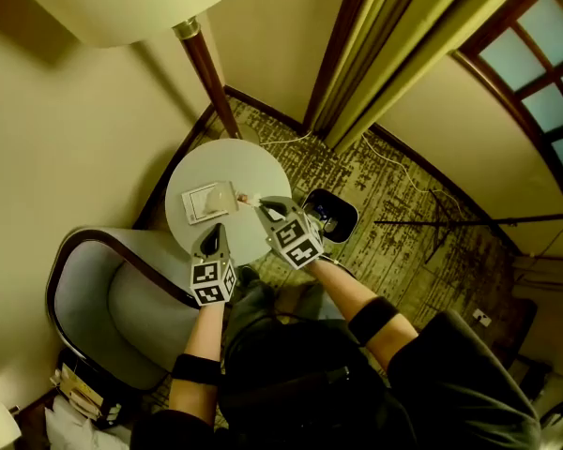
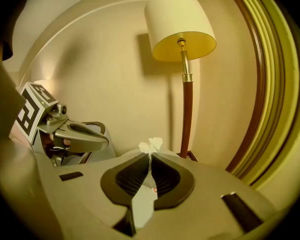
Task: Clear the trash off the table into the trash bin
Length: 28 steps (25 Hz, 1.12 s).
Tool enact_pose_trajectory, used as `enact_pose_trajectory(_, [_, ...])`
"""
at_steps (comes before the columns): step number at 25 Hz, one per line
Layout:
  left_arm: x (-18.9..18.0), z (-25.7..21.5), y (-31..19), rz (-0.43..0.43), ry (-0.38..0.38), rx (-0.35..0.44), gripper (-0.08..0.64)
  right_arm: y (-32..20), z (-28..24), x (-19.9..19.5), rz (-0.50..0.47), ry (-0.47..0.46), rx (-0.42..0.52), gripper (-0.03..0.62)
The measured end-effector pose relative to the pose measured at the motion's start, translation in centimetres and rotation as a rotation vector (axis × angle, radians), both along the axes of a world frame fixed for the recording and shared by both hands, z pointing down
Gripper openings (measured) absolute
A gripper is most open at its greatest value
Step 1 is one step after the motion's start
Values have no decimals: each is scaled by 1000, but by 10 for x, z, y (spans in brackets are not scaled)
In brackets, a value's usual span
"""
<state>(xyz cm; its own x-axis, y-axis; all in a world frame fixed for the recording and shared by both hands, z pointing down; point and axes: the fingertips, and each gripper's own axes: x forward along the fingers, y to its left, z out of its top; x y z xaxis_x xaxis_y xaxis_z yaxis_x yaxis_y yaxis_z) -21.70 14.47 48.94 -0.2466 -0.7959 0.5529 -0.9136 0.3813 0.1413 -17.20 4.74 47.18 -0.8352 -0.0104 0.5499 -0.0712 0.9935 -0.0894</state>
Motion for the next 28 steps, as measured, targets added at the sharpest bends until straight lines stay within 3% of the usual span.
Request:
enact_pose_trajectory(8, [75,-2,-78,268,9,13,3,-62,5,89,241,15,6,35])
enact_pose_trajectory(16, [193,1,-146,593,40,24,3,-105,12,210,530,46,10,35])
enact_pose_trajectory(22, [256,2,-172,722,35,39,3,-121,15,285,676,60,3,35])
enact_pose_trajectory(28, [283,9,-176,771,58,8,3,-121,30,308,711,77,-21,35])
